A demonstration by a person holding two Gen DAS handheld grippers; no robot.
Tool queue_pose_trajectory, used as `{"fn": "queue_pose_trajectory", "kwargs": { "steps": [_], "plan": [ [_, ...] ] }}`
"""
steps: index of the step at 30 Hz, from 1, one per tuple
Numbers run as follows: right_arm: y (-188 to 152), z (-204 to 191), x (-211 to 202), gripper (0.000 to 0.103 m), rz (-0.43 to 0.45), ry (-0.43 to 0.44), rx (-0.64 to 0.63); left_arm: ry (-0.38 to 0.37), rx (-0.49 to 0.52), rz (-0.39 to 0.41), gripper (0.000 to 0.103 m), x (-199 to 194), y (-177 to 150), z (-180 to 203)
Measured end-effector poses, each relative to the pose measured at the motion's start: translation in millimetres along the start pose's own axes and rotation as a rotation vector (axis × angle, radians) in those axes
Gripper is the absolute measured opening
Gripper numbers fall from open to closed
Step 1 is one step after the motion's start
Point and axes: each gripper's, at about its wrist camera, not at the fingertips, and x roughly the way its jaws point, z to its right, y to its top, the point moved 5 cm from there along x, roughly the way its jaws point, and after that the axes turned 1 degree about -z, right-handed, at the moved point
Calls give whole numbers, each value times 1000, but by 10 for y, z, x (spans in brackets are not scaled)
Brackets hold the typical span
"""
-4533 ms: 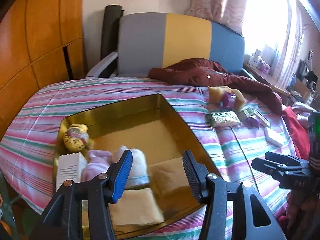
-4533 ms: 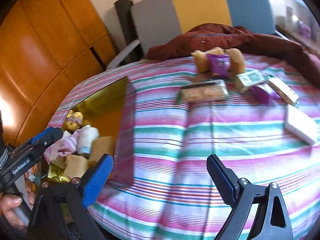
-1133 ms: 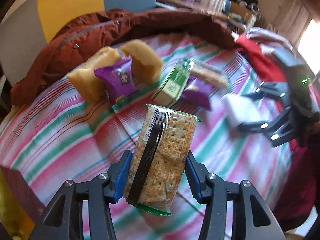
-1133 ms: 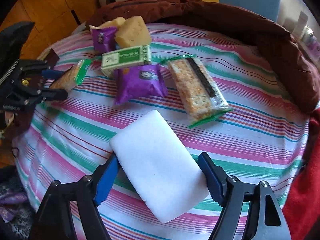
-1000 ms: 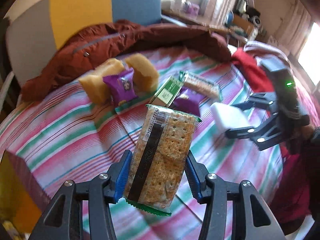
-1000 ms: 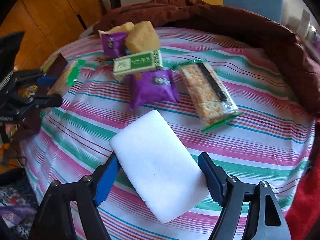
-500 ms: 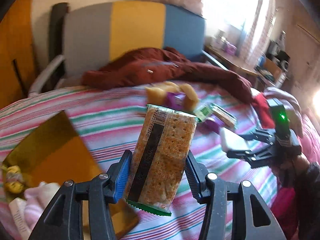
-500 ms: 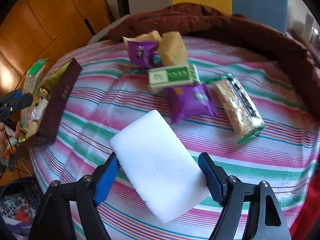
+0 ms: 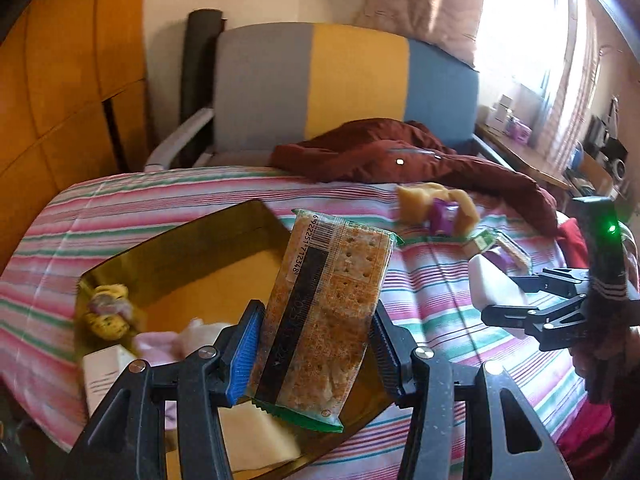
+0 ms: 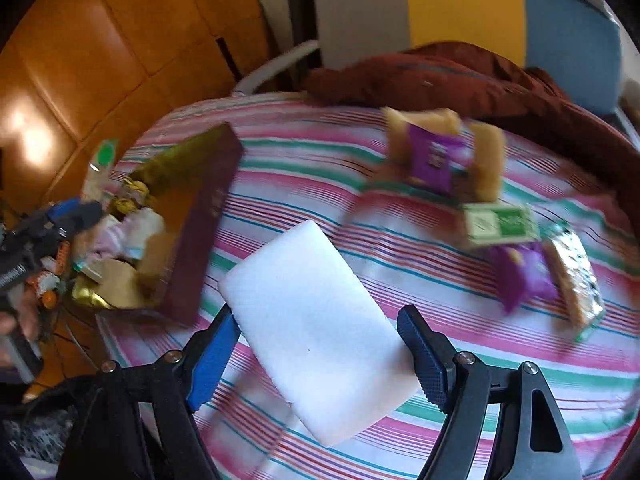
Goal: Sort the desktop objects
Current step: 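Grasp the cracker pack with the left gripper while the right gripper grasps the white eraser, then carry the cracker pack and eraser over the gold box and release them inside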
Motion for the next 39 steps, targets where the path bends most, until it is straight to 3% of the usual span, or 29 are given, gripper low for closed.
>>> {"fn": "queue_pose_trajectory", "kwargs": {
  "steps": [10, 20, 34, 39],
  "plan": [
    [302, -937, 91, 80, 71, 134, -39, 53, -98, 18, 53, -130, -164, -513],
    [543, -1613, 355, 81, 70, 211, -69, 106, -216, 28, 53, -136, -180, -1103],
    [697, -1796, 890, 90, 22, 265, 48, 159, -310, -30, 54, 283, -96, -1563],
    [535, -1705, 987, 95, -12, 271, 71, 145, -339, -51, 63, 357, -169, -1579]
  ]
}}
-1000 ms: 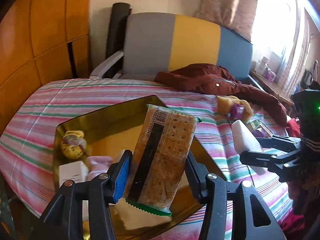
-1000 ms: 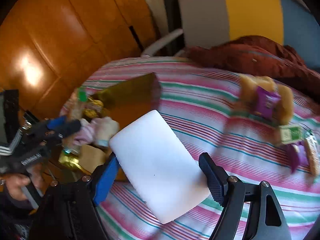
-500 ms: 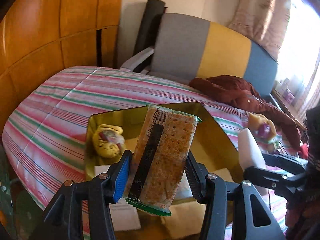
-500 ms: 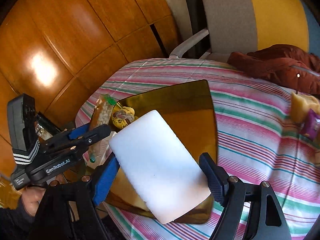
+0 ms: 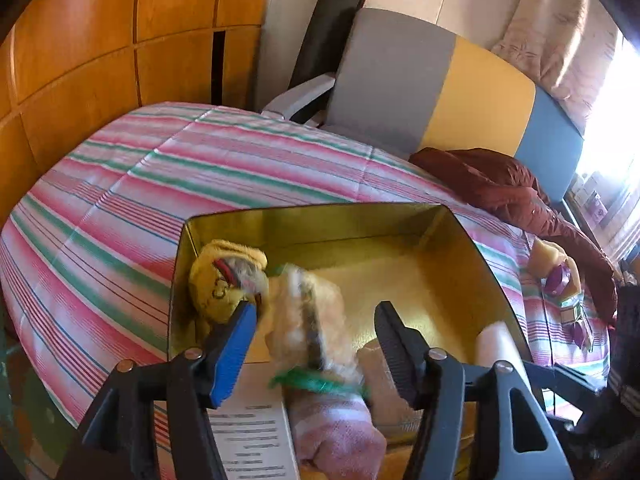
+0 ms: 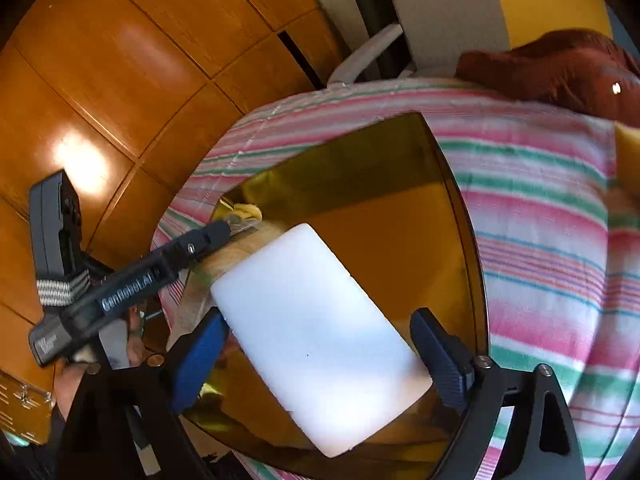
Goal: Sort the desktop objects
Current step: 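Carry the cracker pack and eraser over the gold box and release them inside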
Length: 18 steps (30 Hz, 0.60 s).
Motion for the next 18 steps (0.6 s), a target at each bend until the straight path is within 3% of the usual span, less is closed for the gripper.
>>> {"fn": "queue_pose_trajectory", "kwargs": {
  "steps": [7, 18],
  "plan": [
    [-162, 69, -76, 98, -10, 13, -6, -4, -11, -13, 64, -1, -114, -6],
    [-408, -19, -76, 98, -107, -87, -101, -9, 24, 5, 64, -241, -295, 22]
  ]
}}
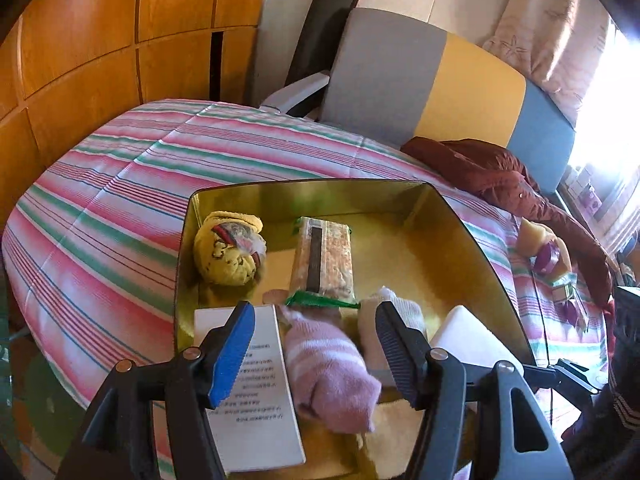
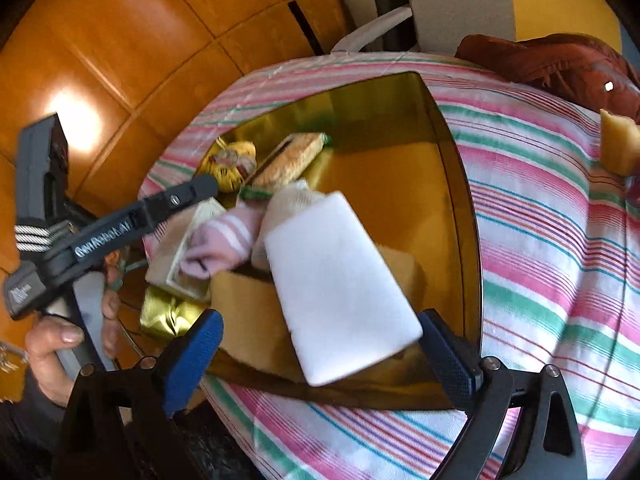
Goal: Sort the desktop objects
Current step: 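Carry the cracker pack and eraser over the gold box and release them inside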
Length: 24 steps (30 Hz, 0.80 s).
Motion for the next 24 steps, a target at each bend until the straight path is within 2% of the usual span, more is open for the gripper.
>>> {"fn": "queue_pose_trajectory", "kwargs": {
  "steps": [6, 18, 21, 24],
  "plan": [
    [-130, -22, 10, 98, -49, -64, -41, -3, 17, 14, 64, -136, -64, -1],
    [-442, -104, -113, 98, -85, -104, -90, -20, 83, 67, 64, -434, -92, 152],
    [-478, -132, -161, 98, -55, -108, -93, -29, 96, 76, 64, -475, -85, 208],
    [-468, -129, -287, 98, 34, -59, -65, -29, 111, 87, 64, -511, -75, 260]
  ]
}}
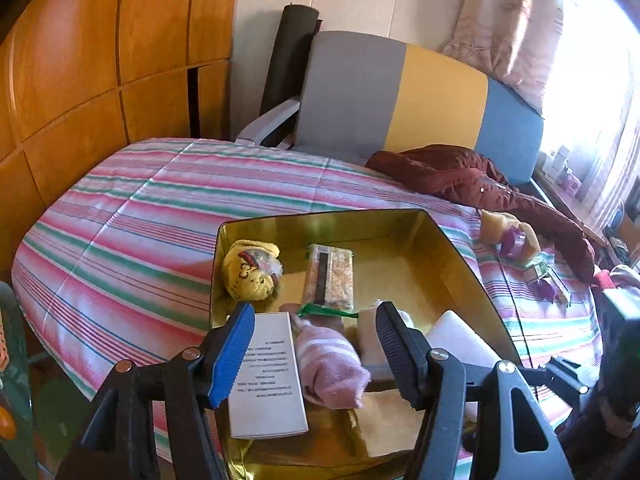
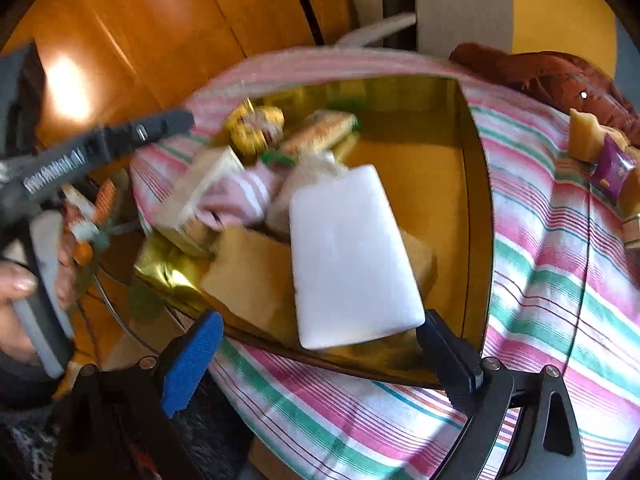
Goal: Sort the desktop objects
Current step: 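Carry the cracker pack and eraser over the gold box and release them inside, then move both grippers back over the bed toward the remaining snacks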
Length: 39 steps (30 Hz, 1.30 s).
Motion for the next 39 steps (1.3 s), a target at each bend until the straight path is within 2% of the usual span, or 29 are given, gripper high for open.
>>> {"fn": "queue_pose_trajectory", "kwargs": {
  "steps": [4, 8, 33, 39],
  "plan": [
    [89, 64, -196, 98, 110, 29, 55, -11, 16, 3, 64, -24, 16, 95],
    [149, 156, -324, 98, 163, 8, 90, -15, 39, 7, 64, -42, 6, 192],
    [23, 597, -649, 98, 227, -168, 165, -58, 183, -31, 65, -8, -142, 802],
    [-28, 854, -757, 98, 224, -205, 224, -107, 214, -27, 65, 15, -113, 987]
  ]
}}
